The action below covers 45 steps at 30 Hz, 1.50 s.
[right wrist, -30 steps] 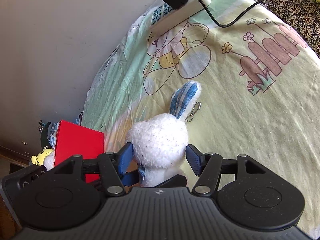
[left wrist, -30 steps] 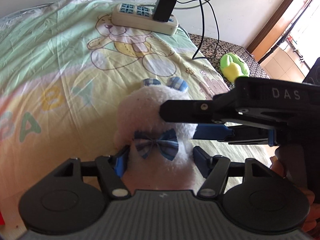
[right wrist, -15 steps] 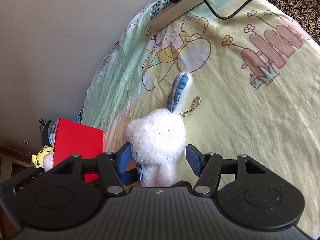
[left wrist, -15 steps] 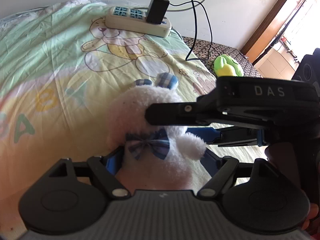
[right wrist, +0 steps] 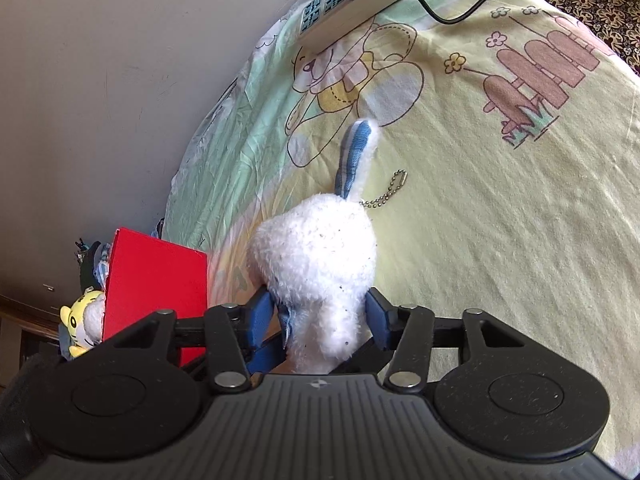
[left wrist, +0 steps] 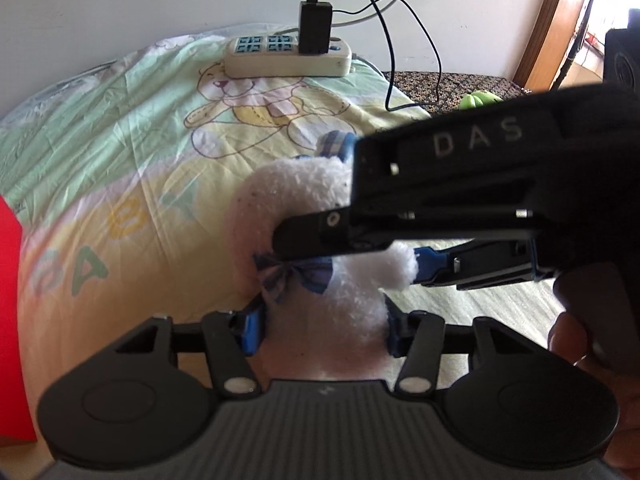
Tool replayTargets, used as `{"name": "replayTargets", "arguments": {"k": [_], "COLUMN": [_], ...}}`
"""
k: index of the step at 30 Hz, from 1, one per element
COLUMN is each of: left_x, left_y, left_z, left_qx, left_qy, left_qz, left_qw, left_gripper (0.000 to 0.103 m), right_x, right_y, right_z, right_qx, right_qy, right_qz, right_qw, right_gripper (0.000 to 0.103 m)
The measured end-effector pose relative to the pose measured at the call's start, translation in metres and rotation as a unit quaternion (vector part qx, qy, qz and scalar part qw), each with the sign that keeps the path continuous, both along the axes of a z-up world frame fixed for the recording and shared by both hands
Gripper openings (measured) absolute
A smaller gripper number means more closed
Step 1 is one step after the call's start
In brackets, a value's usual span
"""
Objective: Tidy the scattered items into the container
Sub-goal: 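Lift the held bunny with the right gripper toward the red box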
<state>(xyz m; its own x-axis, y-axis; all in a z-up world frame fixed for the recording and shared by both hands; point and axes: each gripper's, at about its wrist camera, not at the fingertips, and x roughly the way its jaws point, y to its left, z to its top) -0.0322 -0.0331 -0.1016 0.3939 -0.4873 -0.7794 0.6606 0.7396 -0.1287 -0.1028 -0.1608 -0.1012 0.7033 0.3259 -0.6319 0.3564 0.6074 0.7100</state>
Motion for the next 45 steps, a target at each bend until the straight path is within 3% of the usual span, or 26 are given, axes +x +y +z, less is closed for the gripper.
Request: {"name": "replayTargets", "arguments": {"k": [3, 11, 31, 35, 45], "left_x": [0.001, -0.007, -0.029, -0.029, -0.023], "left_y": [0.006, 0.02, 0.082, 0.1, 0.152], "left_z": [0.002, 0.009, 0.046, 0.06, 0.079], "left_qx": [-0.015, -0.022, -0.038, -0.049, -0.069], "left_qy": [0.012, -0.002, -0.08, -0.103, -0.109], "left_qz": [0.008, 0.019, 0.078, 0.073, 0.057], "left_qw": [0.9998, 0.9996, 0.993, 0.9909, 0.9901], "left_gripper": [0.052, 0.052, 0.052, 0.052, 0.052], "right_x": [-0.003, -0.001, 0.006, 0.006, 0.007], "right_y": [0.007, 0.023, 0.083, 0.102, 0.152], "right_z": [0.005, 0.012, 0.051, 0.067, 0.086], "right_qx": [-0.022, -0.041, -0.083, -0.102, -0.123], "right_qy": [-0.008, -0.019, -0.098, -0.118, -0.139], "right_qz": [0.004, 0.019, 0.087, 0.085, 0.068], "right_qw": [1.0, 0.999, 0.988, 0.984, 0.98], "right_gripper": [0.045, 0.044, 0.044, 0.045, 0.045]}}
